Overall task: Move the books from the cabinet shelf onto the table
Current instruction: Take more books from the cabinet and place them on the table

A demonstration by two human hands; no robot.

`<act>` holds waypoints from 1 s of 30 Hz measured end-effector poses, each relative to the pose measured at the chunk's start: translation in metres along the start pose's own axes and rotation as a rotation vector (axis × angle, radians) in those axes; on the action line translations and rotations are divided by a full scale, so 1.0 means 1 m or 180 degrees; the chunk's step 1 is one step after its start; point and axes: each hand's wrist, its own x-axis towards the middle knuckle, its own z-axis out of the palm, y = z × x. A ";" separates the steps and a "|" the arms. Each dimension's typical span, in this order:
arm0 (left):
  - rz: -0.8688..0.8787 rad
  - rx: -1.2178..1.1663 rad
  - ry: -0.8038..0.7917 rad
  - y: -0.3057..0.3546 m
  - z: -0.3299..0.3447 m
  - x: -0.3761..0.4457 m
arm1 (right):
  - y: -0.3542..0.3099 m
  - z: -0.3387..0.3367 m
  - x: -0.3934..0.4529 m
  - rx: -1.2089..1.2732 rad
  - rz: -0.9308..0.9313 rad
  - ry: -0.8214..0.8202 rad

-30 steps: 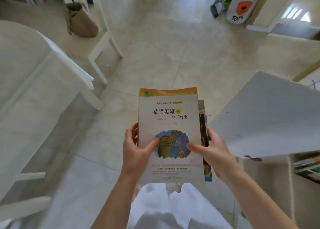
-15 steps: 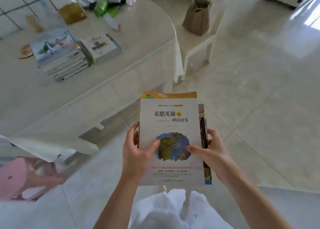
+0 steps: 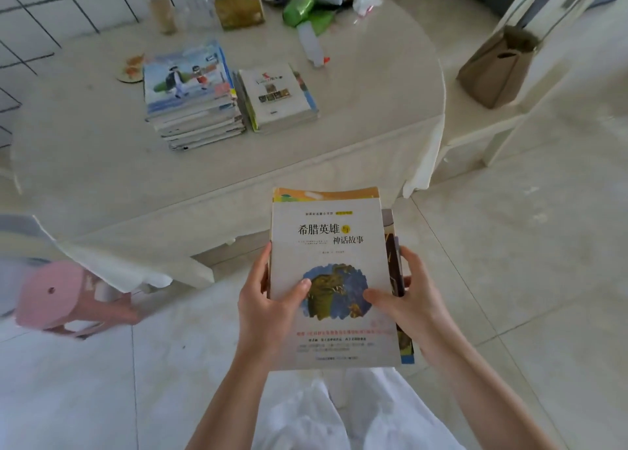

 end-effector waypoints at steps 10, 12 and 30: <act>-0.0154 -0.0056 0.0583 0.047 0.079 0.077 | -0.078 -0.053 0.121 -0.0655 -0.0226 -0.0495; -0.0175 -0.0086 0.0706 0.055 0.088 0.092 | -0.096 -0.058 0.142 -0.0742 -0.0326 -0.0641; -0.0089 -0.0298 0.0580 0.087 0.040 0.271 | -0.226 0.004 0.297 -0.0295 0.0637 -0.1198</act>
